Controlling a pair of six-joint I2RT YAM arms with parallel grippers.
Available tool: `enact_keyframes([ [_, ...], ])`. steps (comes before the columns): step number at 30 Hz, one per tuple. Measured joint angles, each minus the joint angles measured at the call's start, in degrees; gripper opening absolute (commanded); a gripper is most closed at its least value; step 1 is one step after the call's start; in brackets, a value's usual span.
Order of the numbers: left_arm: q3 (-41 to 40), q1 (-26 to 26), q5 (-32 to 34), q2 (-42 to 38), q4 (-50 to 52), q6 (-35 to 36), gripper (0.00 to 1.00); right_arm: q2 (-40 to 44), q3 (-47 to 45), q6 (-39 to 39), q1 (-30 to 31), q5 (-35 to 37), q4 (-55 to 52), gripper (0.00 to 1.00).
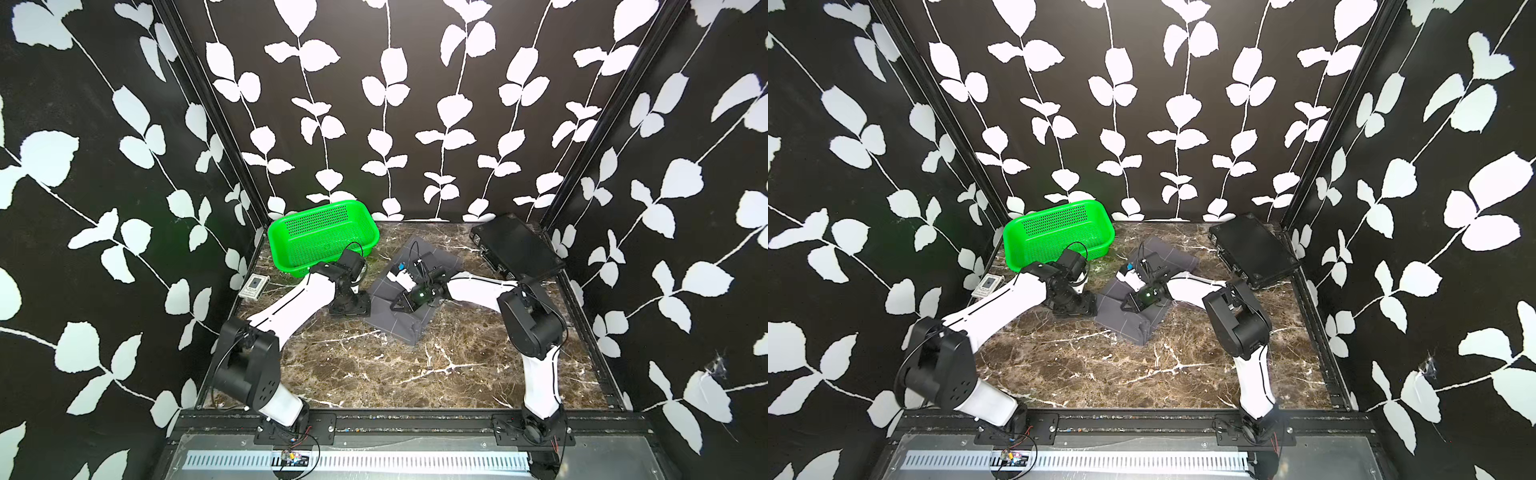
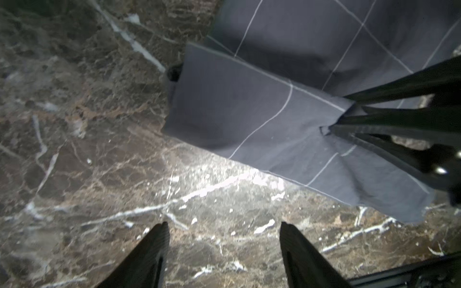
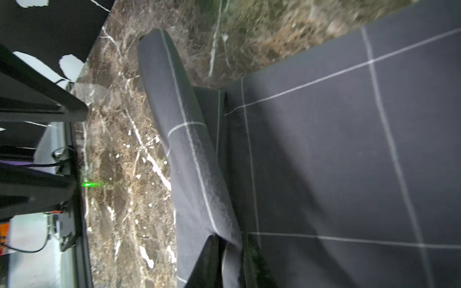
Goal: Roll up the pillowcase
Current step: Roll the pillowcase at the center of the board.
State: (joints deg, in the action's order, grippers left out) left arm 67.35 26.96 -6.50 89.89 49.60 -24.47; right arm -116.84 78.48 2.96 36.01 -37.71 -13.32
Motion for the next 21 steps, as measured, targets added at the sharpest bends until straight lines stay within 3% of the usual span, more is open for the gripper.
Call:
enact_keyframes([
  [7,5.6,-0.48,0.66,8.0,-2.29,0.46,0.71,-0.76,1.29,-4.04,-0.57,4.04,-2.29,0.25],
  [17,11.43,-2.16,1.53,13.66,-2.36,3.78,0.71,-0.02,0.28,-5.27,-1.27,5.33,-3.8,0.17],
  [21,12.5,-2.71,1.33,14.1,-1.53,5.22,0.7,2.27,-2.16,-5.07,-1.27,5.27,-3.78,0.24],
])
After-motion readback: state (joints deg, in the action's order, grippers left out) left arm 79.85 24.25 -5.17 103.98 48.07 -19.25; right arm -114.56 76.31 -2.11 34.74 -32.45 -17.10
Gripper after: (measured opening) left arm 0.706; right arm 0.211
